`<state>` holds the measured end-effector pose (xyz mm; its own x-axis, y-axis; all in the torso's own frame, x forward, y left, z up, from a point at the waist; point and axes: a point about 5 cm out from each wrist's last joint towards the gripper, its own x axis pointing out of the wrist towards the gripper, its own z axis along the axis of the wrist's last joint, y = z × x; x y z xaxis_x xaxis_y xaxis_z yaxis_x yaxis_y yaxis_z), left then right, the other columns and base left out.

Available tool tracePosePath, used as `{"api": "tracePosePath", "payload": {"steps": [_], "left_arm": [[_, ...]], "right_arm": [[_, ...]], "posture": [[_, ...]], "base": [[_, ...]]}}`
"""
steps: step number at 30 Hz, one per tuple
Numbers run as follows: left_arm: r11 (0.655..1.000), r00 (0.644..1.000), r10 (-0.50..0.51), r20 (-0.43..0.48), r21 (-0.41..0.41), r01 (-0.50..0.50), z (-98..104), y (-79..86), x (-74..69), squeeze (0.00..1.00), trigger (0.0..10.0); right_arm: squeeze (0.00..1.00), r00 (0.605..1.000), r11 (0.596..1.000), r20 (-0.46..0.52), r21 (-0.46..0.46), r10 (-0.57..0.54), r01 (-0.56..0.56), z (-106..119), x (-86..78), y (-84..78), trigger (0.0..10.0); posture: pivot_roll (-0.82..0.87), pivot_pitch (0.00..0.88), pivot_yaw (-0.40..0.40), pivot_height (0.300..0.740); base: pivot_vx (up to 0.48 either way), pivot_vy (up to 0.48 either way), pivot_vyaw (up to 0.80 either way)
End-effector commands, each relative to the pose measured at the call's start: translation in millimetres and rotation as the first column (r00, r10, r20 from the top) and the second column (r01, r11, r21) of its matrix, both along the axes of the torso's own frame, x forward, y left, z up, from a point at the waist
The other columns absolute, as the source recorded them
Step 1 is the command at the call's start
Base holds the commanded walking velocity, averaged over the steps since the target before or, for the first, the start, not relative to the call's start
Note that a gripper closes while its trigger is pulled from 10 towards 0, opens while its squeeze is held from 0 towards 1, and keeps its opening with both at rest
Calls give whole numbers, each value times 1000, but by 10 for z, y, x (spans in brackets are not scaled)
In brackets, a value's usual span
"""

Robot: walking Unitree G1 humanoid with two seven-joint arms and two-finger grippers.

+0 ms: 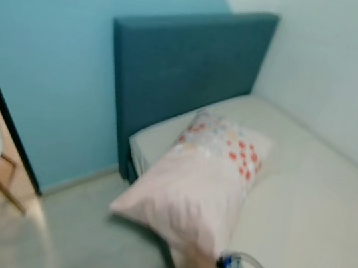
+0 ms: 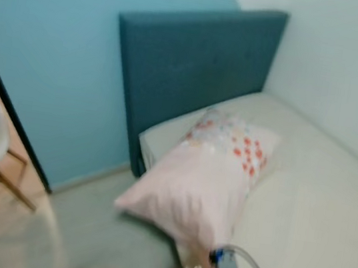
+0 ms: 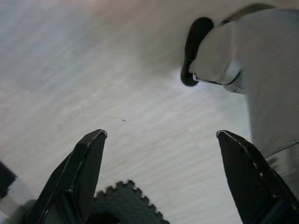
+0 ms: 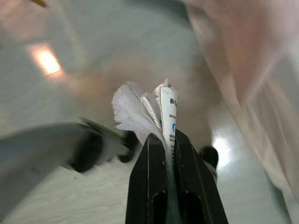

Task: Clean up the room

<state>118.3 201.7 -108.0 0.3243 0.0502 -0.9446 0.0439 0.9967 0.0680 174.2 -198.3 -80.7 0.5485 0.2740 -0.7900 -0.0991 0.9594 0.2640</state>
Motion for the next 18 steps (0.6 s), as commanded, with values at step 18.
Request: {"api": "tracePosePath", "payload": {"steps": [18], "left_arm": [[991, 990, -131, 53, -16, 132, 19, -88, 86, 0, 10000]], "right_arm": [[0, 998, 1000, 64, 25, 16, -17, 73, 190, 122, 10000]], "posture": [[11, 30, -47, 703]], "base": [[0, 0, 678]]}}
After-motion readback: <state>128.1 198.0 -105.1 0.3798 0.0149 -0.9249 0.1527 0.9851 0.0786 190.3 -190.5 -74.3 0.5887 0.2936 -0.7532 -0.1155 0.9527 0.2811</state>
